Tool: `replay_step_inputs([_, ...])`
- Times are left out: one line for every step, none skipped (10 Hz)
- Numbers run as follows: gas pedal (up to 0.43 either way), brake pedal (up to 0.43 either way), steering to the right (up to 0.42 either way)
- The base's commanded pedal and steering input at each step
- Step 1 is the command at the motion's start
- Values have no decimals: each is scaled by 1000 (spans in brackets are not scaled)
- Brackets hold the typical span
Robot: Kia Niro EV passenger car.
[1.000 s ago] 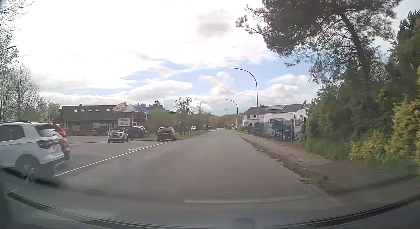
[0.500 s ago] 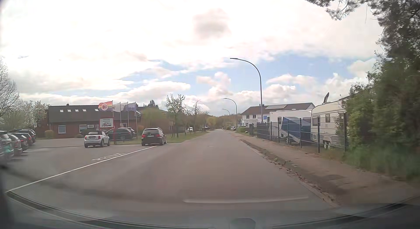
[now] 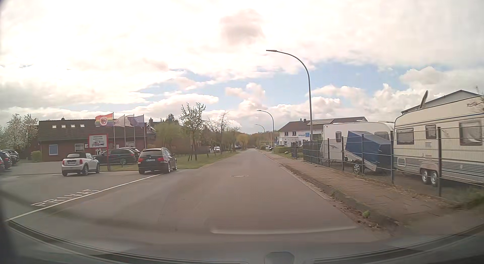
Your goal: Follow the waypoints while adhering to traffic rules and regulations
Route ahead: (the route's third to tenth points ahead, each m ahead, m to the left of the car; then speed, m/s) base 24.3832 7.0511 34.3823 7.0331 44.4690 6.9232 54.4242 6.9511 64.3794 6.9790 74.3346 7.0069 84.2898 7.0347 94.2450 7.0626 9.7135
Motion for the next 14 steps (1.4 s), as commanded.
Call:
replay_step_inputs([150, 0, 0])
replay_step_inputs([150, 0, 0])
replay_step_inputs([150, 0, 0])
replay_step_inputs([150, 0, 1])
replay_step_inputs([150, 0, 1])
replay_step_inputs([150, 0, 1])
replay_step_inputs([150, 0, 2])
replay_step_inputs([150, 0, 4])
replay_step_inputs([150, 0, 4])
replay_step_inputs([150, 0, 4])
replay_step_inputs([150, 0, 2])
replay_step_inputs([150, 0, -1])
replay_step_inputs([150, 0, -2])
replay_step_inputs([150, 0, -3])
